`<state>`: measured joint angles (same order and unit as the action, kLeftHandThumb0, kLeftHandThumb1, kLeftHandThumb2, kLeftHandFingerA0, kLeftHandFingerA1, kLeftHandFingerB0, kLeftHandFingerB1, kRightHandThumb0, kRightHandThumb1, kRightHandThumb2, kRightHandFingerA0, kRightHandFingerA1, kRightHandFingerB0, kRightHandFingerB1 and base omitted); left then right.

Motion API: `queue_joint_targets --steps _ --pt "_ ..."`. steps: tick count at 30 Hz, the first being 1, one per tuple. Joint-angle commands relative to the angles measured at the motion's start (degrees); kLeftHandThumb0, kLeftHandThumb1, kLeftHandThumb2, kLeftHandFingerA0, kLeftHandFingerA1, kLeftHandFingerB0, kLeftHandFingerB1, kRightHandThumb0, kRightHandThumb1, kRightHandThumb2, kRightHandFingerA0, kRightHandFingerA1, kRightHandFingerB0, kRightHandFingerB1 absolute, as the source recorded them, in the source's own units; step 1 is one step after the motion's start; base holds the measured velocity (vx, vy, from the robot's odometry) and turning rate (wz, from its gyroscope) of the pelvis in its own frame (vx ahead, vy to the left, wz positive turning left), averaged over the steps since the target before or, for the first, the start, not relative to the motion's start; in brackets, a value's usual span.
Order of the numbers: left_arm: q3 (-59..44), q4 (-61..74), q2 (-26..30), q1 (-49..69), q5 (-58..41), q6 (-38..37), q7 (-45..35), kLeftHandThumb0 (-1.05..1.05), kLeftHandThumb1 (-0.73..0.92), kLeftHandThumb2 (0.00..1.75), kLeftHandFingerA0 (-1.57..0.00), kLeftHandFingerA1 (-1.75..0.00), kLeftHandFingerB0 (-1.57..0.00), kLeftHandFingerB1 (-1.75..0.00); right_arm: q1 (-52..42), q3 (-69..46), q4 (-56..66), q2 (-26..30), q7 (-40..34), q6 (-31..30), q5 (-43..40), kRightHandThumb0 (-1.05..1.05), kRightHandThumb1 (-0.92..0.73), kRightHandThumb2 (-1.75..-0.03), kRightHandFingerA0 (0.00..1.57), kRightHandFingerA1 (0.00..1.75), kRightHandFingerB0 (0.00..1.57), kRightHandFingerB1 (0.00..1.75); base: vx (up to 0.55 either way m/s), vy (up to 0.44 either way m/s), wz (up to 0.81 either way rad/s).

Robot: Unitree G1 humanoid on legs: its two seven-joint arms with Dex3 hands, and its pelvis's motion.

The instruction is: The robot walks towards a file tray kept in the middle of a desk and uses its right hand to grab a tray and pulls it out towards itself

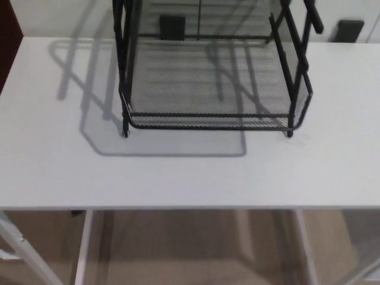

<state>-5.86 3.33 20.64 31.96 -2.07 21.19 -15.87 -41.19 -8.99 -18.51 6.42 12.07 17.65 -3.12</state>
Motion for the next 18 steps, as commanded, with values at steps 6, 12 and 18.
queue_joint_targets --steps 6,12,18 --pt "0.19 -2.06 -0.21 0.18 1.68 -3.78 0.86 -0.33 0.62 0.58 -0.57 -0.54 -0.3 -0.33 -0.65 -0.31 0.36 0.0 0.6 0.88 -1.14 -0.35 -0.36 -0.76 0.69 0.65 0.57 0.57 0.05 -0.125 0.03" --pt "0.53 -1.64 0.27 0.69 1.74 -4.75 -0.12 -0.35 0.62 0.59 -0.54 -0.55 -0.31 -0.33 -1.06 -0.09 1.49 -0.12 0.23 0.11 -0.78 -0.33 -0.47 -0.53 0.73 0.49 0.67 0.44 0.03 -0.169 -0.08" --pt "0.38 -2.6 0.33 0.78 1.15 -7.02 -1.29 -0.35 0.62 0.59 -0.53 -0.53 -0.32 -0.34 0.07 -0.43 -1.37 0.01 0.63 1.4 -1.19 -0.32 -0.48 -0.53 0.73 0.49 0.66 0.45 -0.02 0.013 -0.02"
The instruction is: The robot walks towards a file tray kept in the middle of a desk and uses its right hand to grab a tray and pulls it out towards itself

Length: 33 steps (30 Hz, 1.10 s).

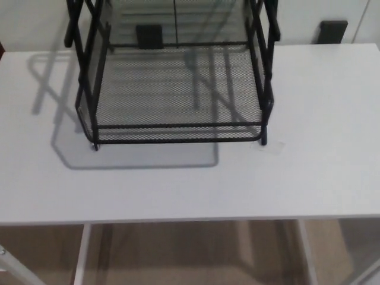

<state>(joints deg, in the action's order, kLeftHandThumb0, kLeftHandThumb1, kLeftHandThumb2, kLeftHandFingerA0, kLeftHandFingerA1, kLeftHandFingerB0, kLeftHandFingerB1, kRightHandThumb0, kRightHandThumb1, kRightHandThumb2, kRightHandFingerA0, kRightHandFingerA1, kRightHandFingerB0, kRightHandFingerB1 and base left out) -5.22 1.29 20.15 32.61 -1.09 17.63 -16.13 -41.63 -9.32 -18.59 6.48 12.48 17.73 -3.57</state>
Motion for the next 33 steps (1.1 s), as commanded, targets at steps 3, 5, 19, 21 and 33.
queue_joint_targets --steps 3,5,19,21,33 --pt "-0.09 -0.65 0.84 -0.09 0.44 -3.22 -1.0 -0.41 0.49 0.75 -0.5 -0.6 -0.26 -0.43 0.66 -0.15 -2.17 0.06 0.34 2.27 -0.68 -0.36 -0.47 -0.53 0.75 0.49 0.68 0.44 0.03 0.216 0.05" --pt "0.03 -0.47 1.05 -0.08 0.5 -3.18 -1.08 -0.41 0.5 0.75 -0.5 -0.6 -0.26 -0.43 0.5 -0.07 -1.73 0.09 0.34 2.14 -0.63 -0.36 -0.47 -0.53 0.75 0.49 0.69 0.44 0.08 0.34 -0.02" --pt "0.45 -0.63 1.89 1.32 1.55 -3.95 -1.4 -0.36 0.64 0.61 -0.53 -0.44 -0.32 -0.35 -1.84 -0.51 0.11 -1.82 0.44 3.31 -2.44 -0.35 -0.49 -0.53 0.72 0.5 0.65 0.45 0.01 -0.02 0.04" --pt "0.75 -0.77 2.19 2.14 2.08 -4.45 -1.39 -0.36 0.64 0.6 -0.52 -0.43 -0.32 -0.34 -3.2 -1.9 1.05 -3.92 0.53 5.73 -5.16 -0.39 -0.37 -0.78 0.66 0.66 0.54 0.57 0.0 0.0 0.0" --pt "0.51 -0.9 2.48 1.44 2.08 -5.25 -1.53 -0.35 0.64 0.6 -0.5 -0.43 -0.35 -0.35 0.03 -23.84 36.9 -13.17 -16.16 10.2 -20.96 -0.69 -0.67 -0.61 0.34 0.49 0.31 0.41 0.0 0.0 0.0"
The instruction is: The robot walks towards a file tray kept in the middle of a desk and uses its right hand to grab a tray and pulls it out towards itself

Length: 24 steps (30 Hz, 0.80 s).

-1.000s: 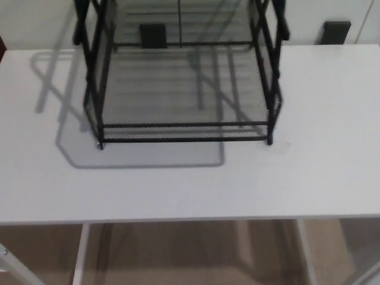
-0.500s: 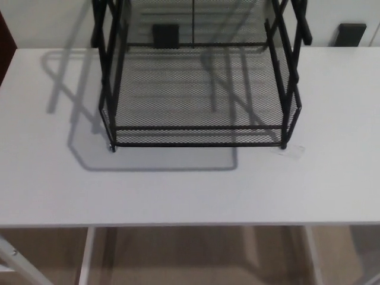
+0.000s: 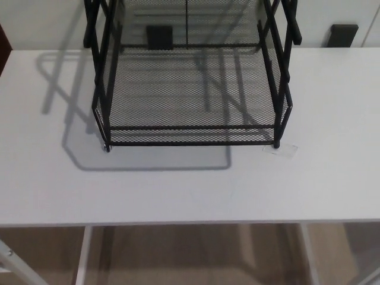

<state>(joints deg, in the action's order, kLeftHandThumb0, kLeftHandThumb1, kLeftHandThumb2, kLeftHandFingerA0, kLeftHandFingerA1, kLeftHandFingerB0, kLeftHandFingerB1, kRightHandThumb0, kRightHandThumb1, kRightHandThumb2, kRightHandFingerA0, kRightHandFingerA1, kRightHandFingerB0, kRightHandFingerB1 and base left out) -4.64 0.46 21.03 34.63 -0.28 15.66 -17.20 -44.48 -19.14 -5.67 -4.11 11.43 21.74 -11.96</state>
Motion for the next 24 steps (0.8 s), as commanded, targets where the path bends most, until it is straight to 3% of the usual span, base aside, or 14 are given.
queue_joint_targets --steps 1,4,9,12,14,17,18,19,20,21,22,23,24 --pt "0.04 -0.04 1.71 -0.54 1.51 -3.32 -0.36 -0.35 0.64 0.6 -0.5 -0.43 -0.35 -0.35 2.82 -15.27 27.24 -2.35 -16.11 5.44 -10.67 -0.69 -0.67 -0.61 0.34 0.49 0.31 0.41 0.0 0.0 0.0" --pt "0.65 -0.2 1.74 -0.33 2.21 -3.38 -0.09 -0.36 0.63 0.59 -0.46 -0.41 -0.34 -0.34 6.91 -19.95 37.54 1.52 -17.74 6.28 -9.77 -0.69 -0.65 -0.6 0.39 0.46 0.38 0.38 0.0 0.0 0.0" --pt "0.68 0.62 1.58 0.02 2.22 -3.67 0.07 -0.35 0.65 0.61 -0.48 -0.41 -0.34 -0.35 17.57 -23.03 47.59 7.43 -16.62 5.57 3.64 -0.68 -0.65 -0.61 0.34 0.38 0.35 0.34 0.0 0.0 0.0" --pt "0.77 -0.45 1.71 -0.14 2.27 -4.39 -0.12 -0.35 0.63 0.59 -0.46 -0.4 -0.34 -0.34 24.17 -18.16 52.05 10.92 -11.27 3.69 15.59 -0.66 -0.61 -0.59 0.31 0.33 0.29 0.33 0.0 0.0 0.0" --pt "0.99 -0.71 1.78 -0.33 2.37 -4.95 -0.26 -0.35 0.64 0.59 -0.47 -0.4 -0.34 -0.34 28.8 -12.89 53.11 12.53 -7.77 2.41 24.54 -0.71 -0.62 -0.59 0.2 0.31 0.19 0.32 0.0 0.0 0.0" --pt "1.25 -0.51 1.79 -0.41 2.59 -5.11 -0.18 -0.35 0.64 0.59 -0.46 -0.4 -0.34 -0.34 34.02 -5.06 53.21 11.04 -5.02 0.63 36.03 -0.75 -0.55 -0.58 0.15 0.35 0.2 0.3 0.0 0.0 0.0" --pt "1.29 -0.12 1.94 -0.38 2.45 -4.56 -0.49 -0.35 0.64 0.59 -0.45 -0.4 -0.33 -0.34 38.12 0.02 52.09 11.13 -1.96 0.9 47.3 -0.76 -0.59 -0.59 0.03 0.35 0.08 0.29 0.0 0.0 0.0" --pt "1.32 -0.03 2.03 -0.37 2.4 -4.72 -0.66 -0.35 0.64 0.59 -0.44 -0.4 -0.32 -0.33 40.06 2.72 50.87 10.5 -1.52 1.9 52.3 -0.73 -0.44 -0.82 0.06 0.32 0.09 0.32 0.0 0.0 0.0" --pt "1.59 -0.01 2.34 -0.39 2.89 -5.3 -0.63 -0.36 0.65 0.59 -0.44 -0.4 -0.32 -0.33 41.58 5.34 49.35 9.6 -1.68 2.61 55.95 -0.75 -0.52 -0.57 0.04 0.34 0.12 0.3 0.0 0.0 0.0" --pt "1.78 0.15 2.47 -0.34 3.23 -5.41 -0.51 -0.37 0.65 0.59 -0.44 -0.39 -0.32 -0.33 42.26 6.64 48.57 9.27 -1.84 2.79 57.52 -0.76 -0.52 -0.57 0.04 0.34 0.13 0.31 0.0 0.0 0.0" --pt "1.83 0.6 2.54 -0.16 3.32 -5.19 -0.5 -0.36 0.65 0.59 -0.44 -0.39 -0.32 -0.33 43.25 8.42 47.27 9.19 -2.21 3.27 60.04 -0.72 -0.42 -0.85 0.02 0.35 0.08 0.29 0.0 0.0 0.0" --pt "1.73 1.24 2.63 -0.02 3.18 -4.88 -0.65 -0.36 0.65 0.59 -0.44 -0.4 -0.32 -0.33 44.65 10.58 45.69 9.31 -2.48 3.76 63.17 -0.77 -0.55 -0.58 0.04 0.39 0.07 0.3 0.0 0.0 0.0" --pt "1.74 1.57 2.71 -0.02 3.19 -4.68 -0.7 -0.37 0.65 0.59 -0.44 -0.4 -0.32 -0.33 45.8 12.31 44.6 9.25 -2.37 3.62 64.62 -0.82 -0.5 -0.87 0.01 0.48 0.03 0.37 0.0 0.0 0.0"
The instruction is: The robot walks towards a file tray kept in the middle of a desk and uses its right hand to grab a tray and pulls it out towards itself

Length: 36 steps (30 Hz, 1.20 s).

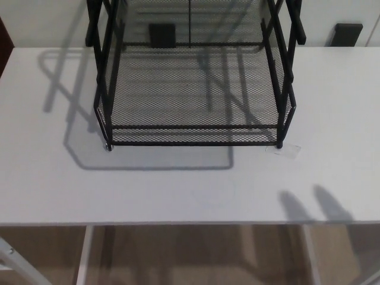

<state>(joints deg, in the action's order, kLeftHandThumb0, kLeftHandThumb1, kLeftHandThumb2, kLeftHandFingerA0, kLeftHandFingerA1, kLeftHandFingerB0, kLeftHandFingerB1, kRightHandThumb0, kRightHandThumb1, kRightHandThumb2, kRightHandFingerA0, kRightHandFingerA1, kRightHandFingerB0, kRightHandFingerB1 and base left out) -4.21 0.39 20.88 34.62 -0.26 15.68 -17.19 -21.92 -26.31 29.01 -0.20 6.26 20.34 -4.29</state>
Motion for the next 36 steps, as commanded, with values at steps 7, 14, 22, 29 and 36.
queue_joint_targets --steps 7,14,22,29,36 --pt "1.9 1.5 3.02 0.01 3.78 -5.22 -0.39 -0.37 0.66 0.6 -0.47 -0.39 -0.33 -0.34 30.36 31.3 2.47 3.62 3.95 -0.63 64.42 -0.4 -0.21 -0.89 0.01 0.54 0.0 0.51 0.0 0.0 0.0" --pt "2.33 1.79 3.5 -0.45 3.79 -5.41 -1.04 -0.38 0.66 0.61 -0.45 -0.4 -0.32 -0.34 36.99 40.22 -4.0 1.42 9.57 -9.57 68.82 -0.84 -0.56 -0.58 0.03 0.42 0.12 0.34 0.0 0.0 0.0" --pt "2.82 2.4 3.78 -0.67 4.1 -5.36 -1.03 -0.38 0.66 0.6 -0.47 -0.39 -0.33 -0.33 41.23 46.03 -11.7 0.66 8.25 -16.88 74.25 -0.85 -0.51 -0.56 0.01 0.41 0.14 0.34 0.0 0.0 0.0" --pt "2.73 2.82 4.01 -1.21 3.82 -5.19 -1.37 -0.38 0.66 0.6 -0.48 -0.39 -0.35 -0.34 43.89 49.56 -16.3 1.09 7.64 -21.42 77.66 -0.86 -0.49 -0.56 0.0 0.39 0.1 0.33 0.0 0.0 0.0" --pt "2.37 5.02 4.64 -0.65 2.86 -3.26 -2.72 -0.36 0.65 0.6 -0.47 -0.38 -0.34 -0.34 45.34 53.78 -17.36 -0.2 11.9 -25.62 83.44 -0.71 -0.36 -0.86 0.0 0.16 0.0 0.28 0.0 0.0 0.0"
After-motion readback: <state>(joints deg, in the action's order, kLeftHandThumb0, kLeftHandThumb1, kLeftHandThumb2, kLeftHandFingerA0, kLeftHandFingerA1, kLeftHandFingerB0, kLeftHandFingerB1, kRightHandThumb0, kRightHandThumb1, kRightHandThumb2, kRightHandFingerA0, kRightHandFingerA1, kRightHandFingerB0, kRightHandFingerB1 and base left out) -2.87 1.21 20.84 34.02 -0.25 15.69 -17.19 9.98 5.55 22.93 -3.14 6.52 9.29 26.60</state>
